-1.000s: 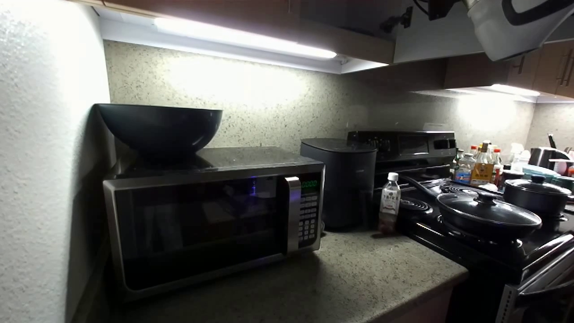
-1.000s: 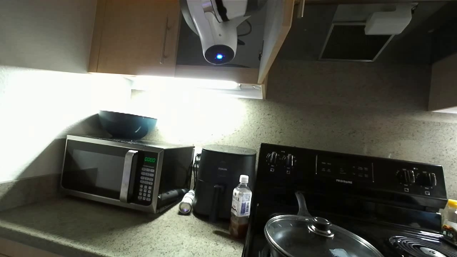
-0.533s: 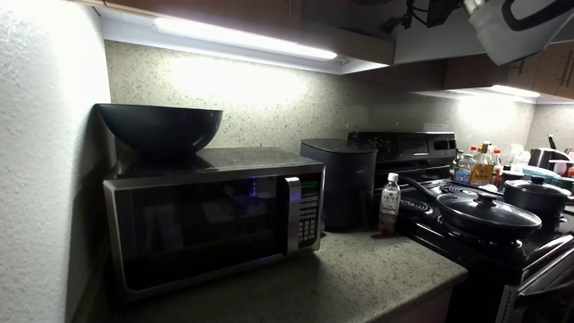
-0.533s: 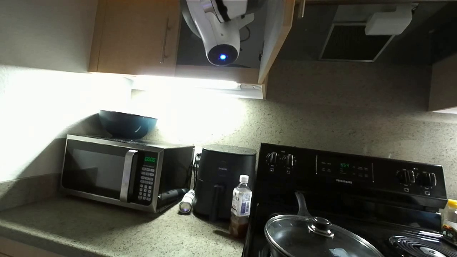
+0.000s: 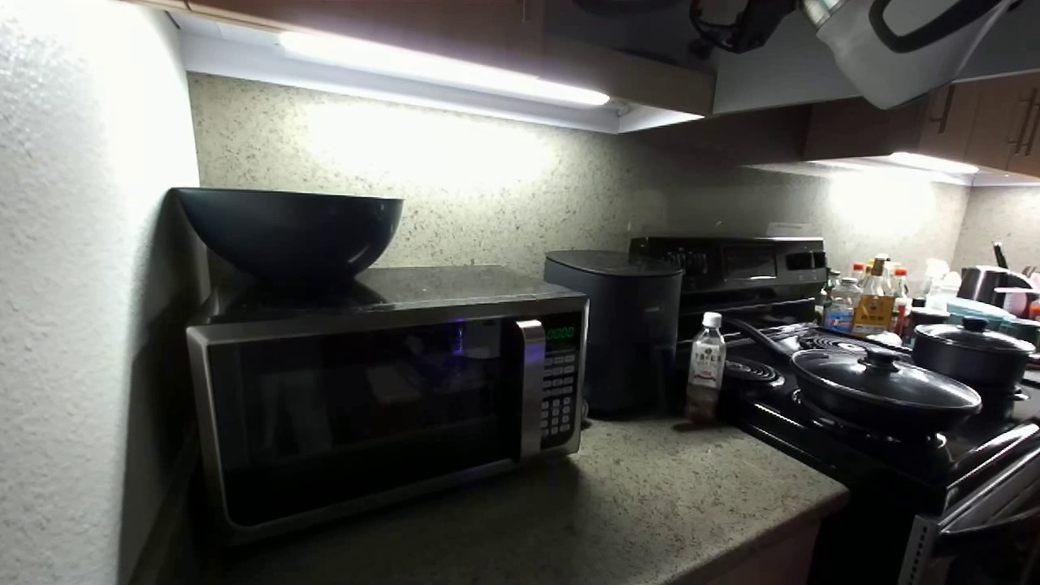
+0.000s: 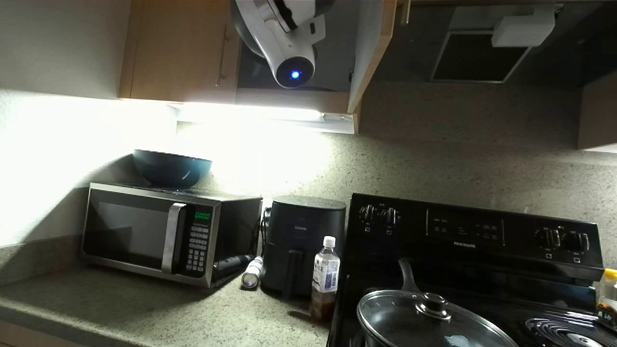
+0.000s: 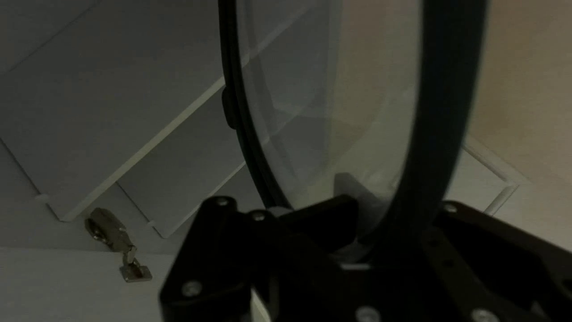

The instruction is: Pick up the lid and put it in the top cabinet

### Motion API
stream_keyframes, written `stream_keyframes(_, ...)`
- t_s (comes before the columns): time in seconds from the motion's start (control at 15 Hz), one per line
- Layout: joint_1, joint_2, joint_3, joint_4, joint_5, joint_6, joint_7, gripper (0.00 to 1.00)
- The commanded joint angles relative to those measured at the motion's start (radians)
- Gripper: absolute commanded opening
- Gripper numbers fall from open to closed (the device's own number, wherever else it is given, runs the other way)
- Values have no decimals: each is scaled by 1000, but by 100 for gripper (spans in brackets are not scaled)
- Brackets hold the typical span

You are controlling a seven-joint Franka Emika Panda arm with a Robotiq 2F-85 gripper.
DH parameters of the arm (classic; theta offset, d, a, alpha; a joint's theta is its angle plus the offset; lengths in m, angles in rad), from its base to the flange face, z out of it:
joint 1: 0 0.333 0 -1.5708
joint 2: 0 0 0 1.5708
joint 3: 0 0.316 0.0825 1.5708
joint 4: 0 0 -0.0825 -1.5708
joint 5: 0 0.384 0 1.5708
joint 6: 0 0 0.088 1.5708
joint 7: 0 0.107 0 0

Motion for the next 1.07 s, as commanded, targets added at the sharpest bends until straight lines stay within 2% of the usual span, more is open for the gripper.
stream_keyframes(0.0,-74,8,56,2,9,-10,16,0)
stream_keyframes(0.13,-80,20,62,15,20,-5,7,0)
stream_keyframes(0.4,-101,109,117,122,16,45,-15,0)
stream_keyframes(1.0,-77,349,173,483,25,210,-45,0)
